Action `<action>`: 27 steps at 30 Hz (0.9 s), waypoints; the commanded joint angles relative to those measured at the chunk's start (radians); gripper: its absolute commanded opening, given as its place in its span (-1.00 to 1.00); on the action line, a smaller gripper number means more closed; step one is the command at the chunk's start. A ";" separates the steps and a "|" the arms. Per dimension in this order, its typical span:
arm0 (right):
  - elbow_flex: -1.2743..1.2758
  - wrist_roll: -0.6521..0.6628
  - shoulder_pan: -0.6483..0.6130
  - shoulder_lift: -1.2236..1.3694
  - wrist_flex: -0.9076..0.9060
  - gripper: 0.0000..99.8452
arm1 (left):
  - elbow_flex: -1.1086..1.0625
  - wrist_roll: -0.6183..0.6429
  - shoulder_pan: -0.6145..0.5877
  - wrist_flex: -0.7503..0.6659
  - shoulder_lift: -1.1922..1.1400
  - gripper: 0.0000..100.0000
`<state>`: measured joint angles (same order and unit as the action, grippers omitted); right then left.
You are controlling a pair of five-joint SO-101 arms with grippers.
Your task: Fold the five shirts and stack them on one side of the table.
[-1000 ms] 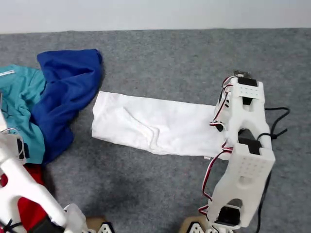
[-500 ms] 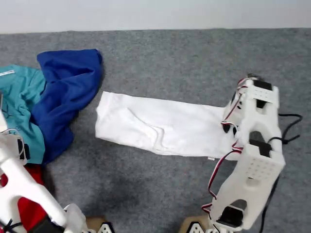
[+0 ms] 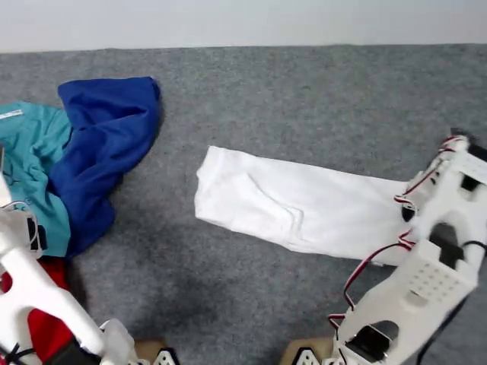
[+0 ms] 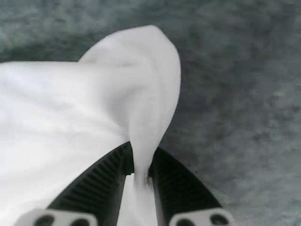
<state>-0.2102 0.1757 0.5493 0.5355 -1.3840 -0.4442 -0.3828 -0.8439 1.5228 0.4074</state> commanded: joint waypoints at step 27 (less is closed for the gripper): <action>-0.008 -0.114 -0.602 -0.282 -0.191 -0.98 | -0.071 -0.006 0.008 0.003 0.037 -0.77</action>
<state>-0.2087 0.0760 0.0138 0.3207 -1.5881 -0.5194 -0.3828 -0.8439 1.5228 0.4104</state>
